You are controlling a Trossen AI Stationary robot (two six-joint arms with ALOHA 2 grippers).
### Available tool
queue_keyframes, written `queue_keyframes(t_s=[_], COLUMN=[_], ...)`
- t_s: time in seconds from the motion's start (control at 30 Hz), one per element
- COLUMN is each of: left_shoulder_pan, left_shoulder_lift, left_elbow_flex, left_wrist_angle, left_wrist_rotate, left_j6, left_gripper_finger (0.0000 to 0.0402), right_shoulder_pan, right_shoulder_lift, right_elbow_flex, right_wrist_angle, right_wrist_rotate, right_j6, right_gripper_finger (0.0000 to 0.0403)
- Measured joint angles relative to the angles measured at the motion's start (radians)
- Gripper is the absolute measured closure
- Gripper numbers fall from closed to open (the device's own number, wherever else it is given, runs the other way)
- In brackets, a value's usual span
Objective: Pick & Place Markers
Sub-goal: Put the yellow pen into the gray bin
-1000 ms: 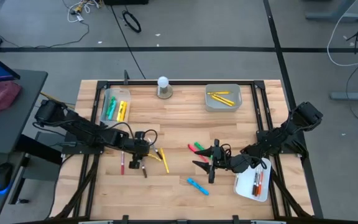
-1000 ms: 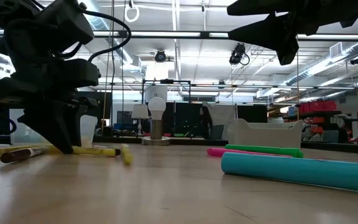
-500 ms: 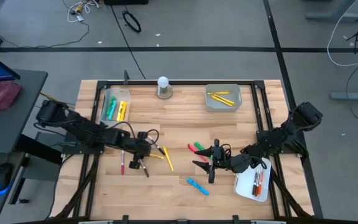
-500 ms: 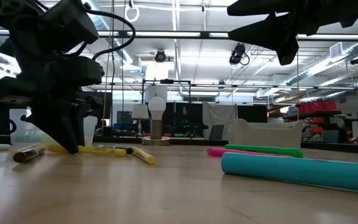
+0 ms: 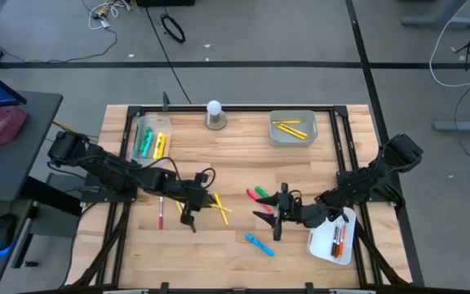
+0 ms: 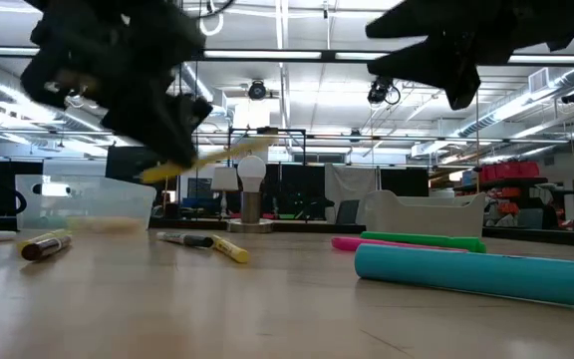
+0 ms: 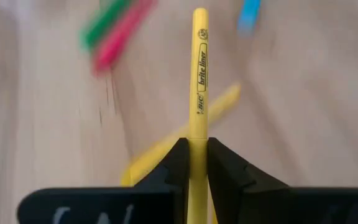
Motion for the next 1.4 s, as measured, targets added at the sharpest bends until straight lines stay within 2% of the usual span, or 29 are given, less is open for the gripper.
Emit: queue_keyframes(t_s=[0.13,0.23,0.33,0.43,0.6,0.73,1.03,1.13,1.27,1.4], left_shoulder_pan=[-0.011,-0.011,-0.011,-0.011,-0.017,-0.022,-0.029,-0.029,-0.031,-0.032], left_shoulder_lift=[0.000,0.014,0.045,0.076,0.126,0.151,0.180,0.180,0.180,0.180], left_elbow_flex=[0.001,0.001,0.001,0.001,0.001,0.001,0.001,0.001,0.001,0.001], left_wrist_angle=[0.213,0.411,0.597,0.716,0.905,0.995,1.069,1.069,1.068,1.067], left_wrist_rotate=[0.001,0.000,0.000,-0.005,-0.008,-0.007,-0.005,-0.004,-0.004,-0.005], left_j6=[-0.009,-0.025,-0.033,-0.029,-0.028,-0.027,-0.029,-0.029,-0.029,-0.030], left_gripper_finger=[0.0362,0.0359,0.0360,0.0362,0.0358,0.0361,0.0359,0.0359,0.0354,0.0353], right_shoulder_pan=[-0.002,-0.006,-0.018,-0.029,-0.049,-0.059,-0.083,-0.089,-0.092,-0.092], right_shoulder_lift=[0.048,0.116,0.187,0.237,0.251,0.251,0.251,0.251,0.251,0.251], right_elbow_flex=[0.000,-0.001,-0.001,-0.001,0.001,0.048,0.228,0.257,0.258,0.258], right_wrist_angle=[-0.050,-0.020,0.107,0.294,0.480,0.488,0.267,0.259,0.256,0.256], right_wrist_rotate=[0.000,0.000,0.001,0.026,0.019,-0.048,-0.054,-0.054,-0.053,-0.056], right_j6=[0.000,0.000,-0.008,-0.075,-0.201,-0.299,-0.436,-0.449,-0.449,-0.441], right_gripper_finger=[0.0200,0.0200,0.0200,0.0200,0.0200,0.0200,0.0200,0.0203,0.0230,0.0282])
